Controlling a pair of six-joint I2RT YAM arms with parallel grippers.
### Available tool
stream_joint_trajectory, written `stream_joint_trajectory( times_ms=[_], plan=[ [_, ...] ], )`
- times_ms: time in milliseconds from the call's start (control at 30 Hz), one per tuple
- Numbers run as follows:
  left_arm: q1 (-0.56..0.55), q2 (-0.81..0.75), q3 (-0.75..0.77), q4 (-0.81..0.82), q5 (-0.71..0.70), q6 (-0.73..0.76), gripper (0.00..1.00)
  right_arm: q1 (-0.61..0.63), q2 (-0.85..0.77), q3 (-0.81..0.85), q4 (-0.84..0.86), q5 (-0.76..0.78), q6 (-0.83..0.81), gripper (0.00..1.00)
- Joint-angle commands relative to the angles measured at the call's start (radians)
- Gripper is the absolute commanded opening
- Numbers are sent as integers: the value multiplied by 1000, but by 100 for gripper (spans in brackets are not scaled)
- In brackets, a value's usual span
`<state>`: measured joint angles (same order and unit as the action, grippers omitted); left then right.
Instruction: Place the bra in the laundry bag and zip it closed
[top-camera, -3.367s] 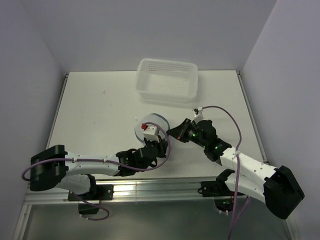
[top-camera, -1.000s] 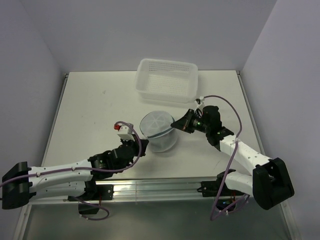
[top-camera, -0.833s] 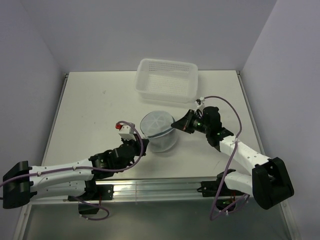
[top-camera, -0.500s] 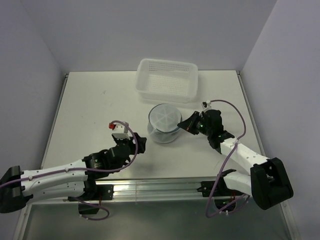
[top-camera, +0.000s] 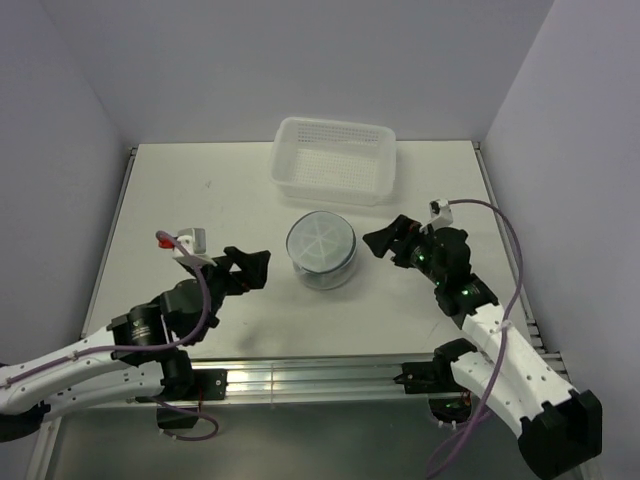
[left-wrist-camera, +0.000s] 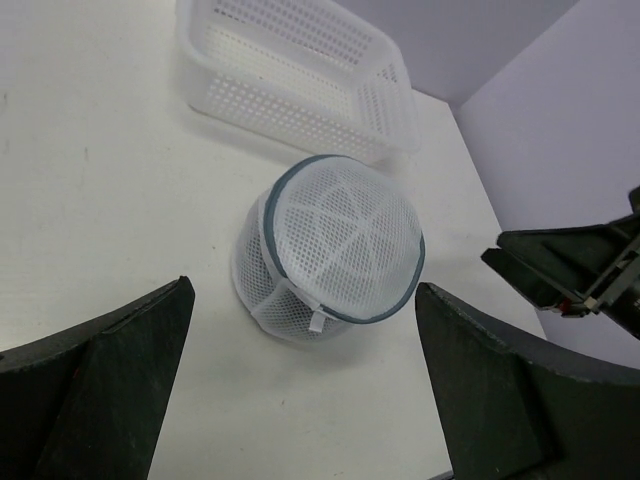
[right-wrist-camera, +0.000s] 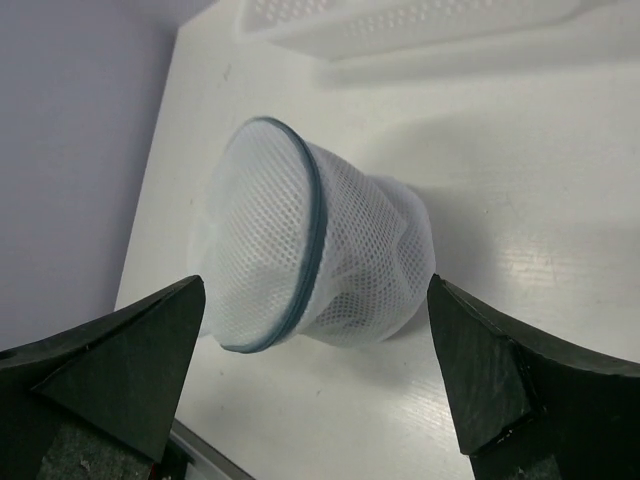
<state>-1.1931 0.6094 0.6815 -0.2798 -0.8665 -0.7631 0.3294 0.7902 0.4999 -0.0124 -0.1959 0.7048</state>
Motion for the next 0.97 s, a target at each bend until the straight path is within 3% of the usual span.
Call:
stream_joint_trajectory(
  times_ms=[0,467,933],
  plan=[
    [3,-74,44,-99,-60,15,99,5,-94,69,-112,87,-70,100],
    [3,-270,70,-256,-94,-27,99,3,-396,39,-181,292,-105,100],
    [3,-323,22,-245,-68,-48,99,3,-362,46,-182,323,-90,100]
  ],
)
